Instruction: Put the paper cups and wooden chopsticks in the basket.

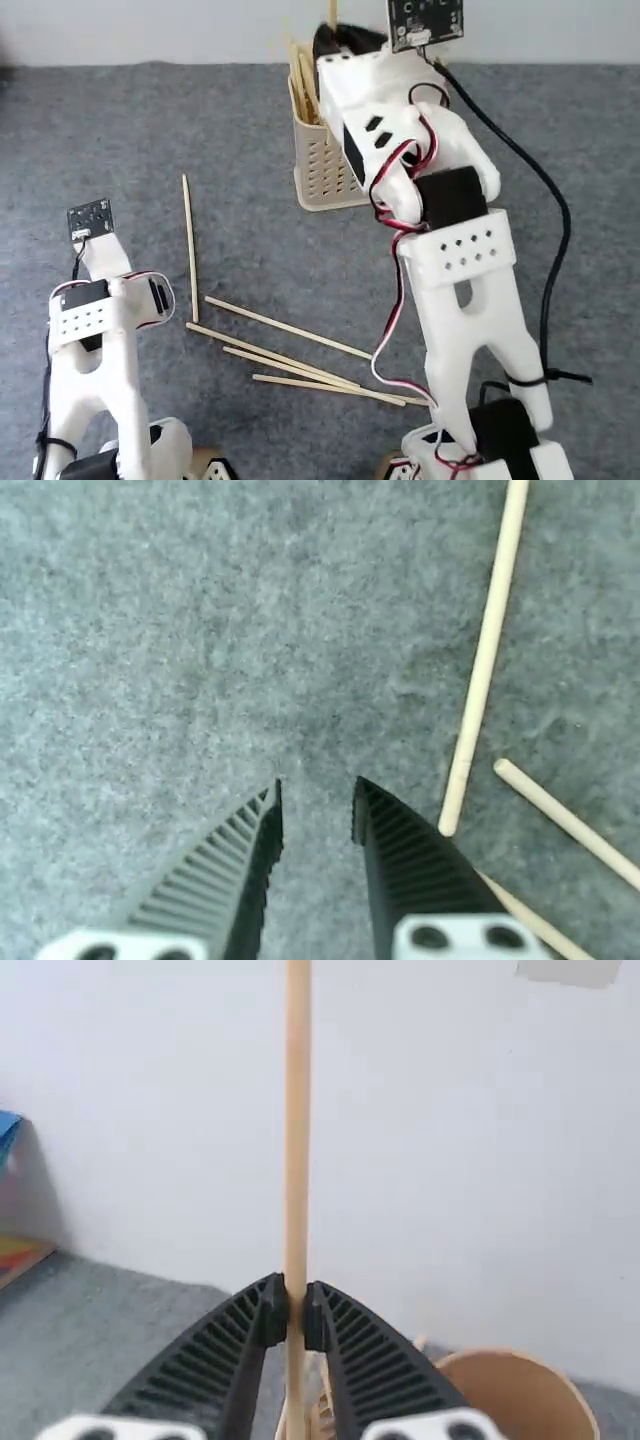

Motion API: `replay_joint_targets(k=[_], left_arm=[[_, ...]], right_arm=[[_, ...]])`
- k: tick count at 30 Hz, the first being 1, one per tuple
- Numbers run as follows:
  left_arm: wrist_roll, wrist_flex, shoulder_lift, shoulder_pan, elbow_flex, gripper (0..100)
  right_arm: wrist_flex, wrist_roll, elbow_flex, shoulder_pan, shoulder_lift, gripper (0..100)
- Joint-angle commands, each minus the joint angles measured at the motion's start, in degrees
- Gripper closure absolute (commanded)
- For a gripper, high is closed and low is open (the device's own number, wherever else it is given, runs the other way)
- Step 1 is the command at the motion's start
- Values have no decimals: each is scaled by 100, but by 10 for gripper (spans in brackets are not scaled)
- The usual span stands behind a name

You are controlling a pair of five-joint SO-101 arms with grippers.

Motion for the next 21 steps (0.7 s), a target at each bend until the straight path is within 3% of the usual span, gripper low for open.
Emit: replay_joint_targets(k=[1, 6, 13, 18, 21], left_arm=[[-9, -105, -237, 35, -31, 892], [-9, -105, -237, 44, -22, 892], [-9, -114, -237, 53, -22, 892], [-9, -114, -237, 62, -22, 892], [-9, -114, -237, 62, -22, 892]], right_arm=[[-1367, -18, 299, 242, 224, 991], [-2633, -9, 756, 426, 629, 991], [-2721, 404, 1433, 391, 884, 983], [-2193, 510, 1679, 303, 549, 784], [-1235, 519, 1670, 57, 57, 742]])
